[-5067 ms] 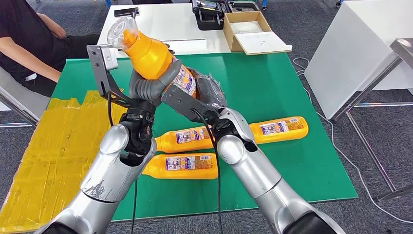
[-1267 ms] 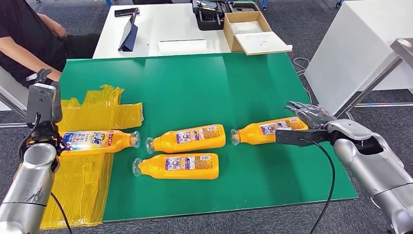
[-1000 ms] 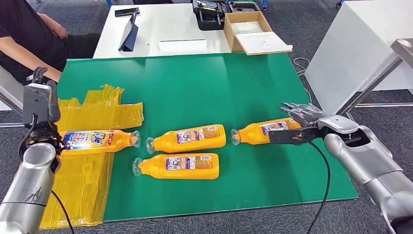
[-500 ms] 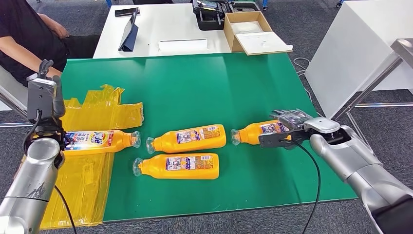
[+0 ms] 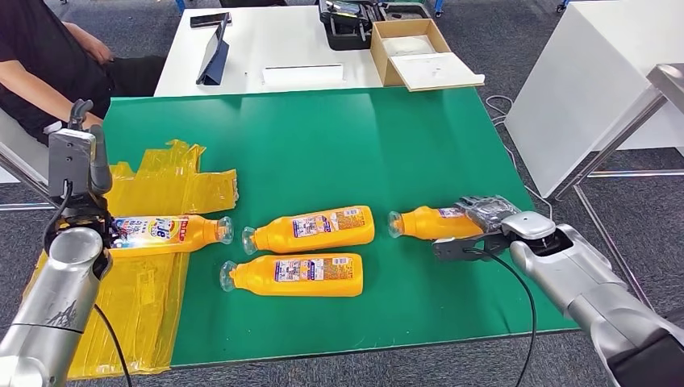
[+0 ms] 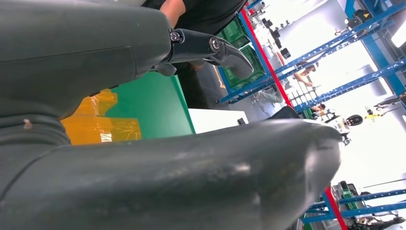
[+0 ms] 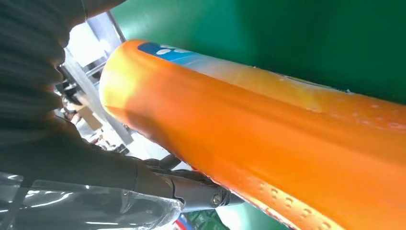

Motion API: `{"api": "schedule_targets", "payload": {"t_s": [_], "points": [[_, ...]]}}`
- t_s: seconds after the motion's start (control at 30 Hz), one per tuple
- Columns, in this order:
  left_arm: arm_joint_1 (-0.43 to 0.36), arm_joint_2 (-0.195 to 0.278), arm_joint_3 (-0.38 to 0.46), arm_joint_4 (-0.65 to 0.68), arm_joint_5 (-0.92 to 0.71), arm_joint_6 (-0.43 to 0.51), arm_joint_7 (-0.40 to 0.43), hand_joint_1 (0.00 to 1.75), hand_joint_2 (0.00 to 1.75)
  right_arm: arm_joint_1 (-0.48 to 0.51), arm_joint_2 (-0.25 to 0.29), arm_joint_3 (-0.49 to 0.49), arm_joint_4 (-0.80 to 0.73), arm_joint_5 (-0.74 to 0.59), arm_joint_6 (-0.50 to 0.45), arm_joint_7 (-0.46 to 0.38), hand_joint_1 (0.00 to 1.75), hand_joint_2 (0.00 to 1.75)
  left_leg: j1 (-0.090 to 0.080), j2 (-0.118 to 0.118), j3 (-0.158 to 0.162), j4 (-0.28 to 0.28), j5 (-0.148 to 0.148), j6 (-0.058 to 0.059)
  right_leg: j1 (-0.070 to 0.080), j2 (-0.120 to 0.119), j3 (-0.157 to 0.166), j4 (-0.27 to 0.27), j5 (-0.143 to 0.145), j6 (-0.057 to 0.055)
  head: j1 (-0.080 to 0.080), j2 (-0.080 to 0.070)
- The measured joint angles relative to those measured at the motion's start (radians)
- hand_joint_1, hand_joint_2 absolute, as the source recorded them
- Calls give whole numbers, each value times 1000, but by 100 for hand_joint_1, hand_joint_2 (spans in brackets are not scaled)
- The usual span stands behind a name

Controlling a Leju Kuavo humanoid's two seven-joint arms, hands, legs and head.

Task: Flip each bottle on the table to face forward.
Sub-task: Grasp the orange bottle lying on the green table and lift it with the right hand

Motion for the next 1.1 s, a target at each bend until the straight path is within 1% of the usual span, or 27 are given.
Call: {"api": "schedule_targets", "payload": {"t_s": [0.13,0.27,0.4,0.67,0.9,1.03,1.1], "points": [[1,0,-1,0,4,4,6,0,0,38,0,-33,4,70,-25,37,0,175,0,-1,0,0,0,0,0,-1,0,0,0,0,0,0],[7,0,0,0,0,8,14,0,0,86,3,-93,10,148,-45,66,0,175,0,0,1,0,0,0,0,-1,1,0,0,0,0,0],[18,0,3,-2,-4,11,21,0,0,116,8,-154,10,191,-49,86,0,175,0,-1,3,0,0,0,0,-1,2,0,0,0,0,0],[47,0,20,-15,-3,13,29,0,0,189,8,-275,-41,248,-17,122,0,175,0,-2,4,0,1,2,0,-2,3,0,0,0,0,0],[58,0,34,-19,0,8,30,0,0,243,8,-364,-104,289,21,126,0,175,0,-2,5,0,1,2,0,-2,5,-1,0,1,0,0],[58,0,38,-19,5,3,27,0,0,264,7,-401,-131,301,44,118,0,0,0,-2,5,0,1,2,-1,-2,5,-1,0,1,0,0],[58,0,39,-19,6,-2,25,0,0,273,3,-420,-140,300,49,115,0,0,0,-2,5,0,1,2,-1,-2,4,-1,0,1,0,0]]}}
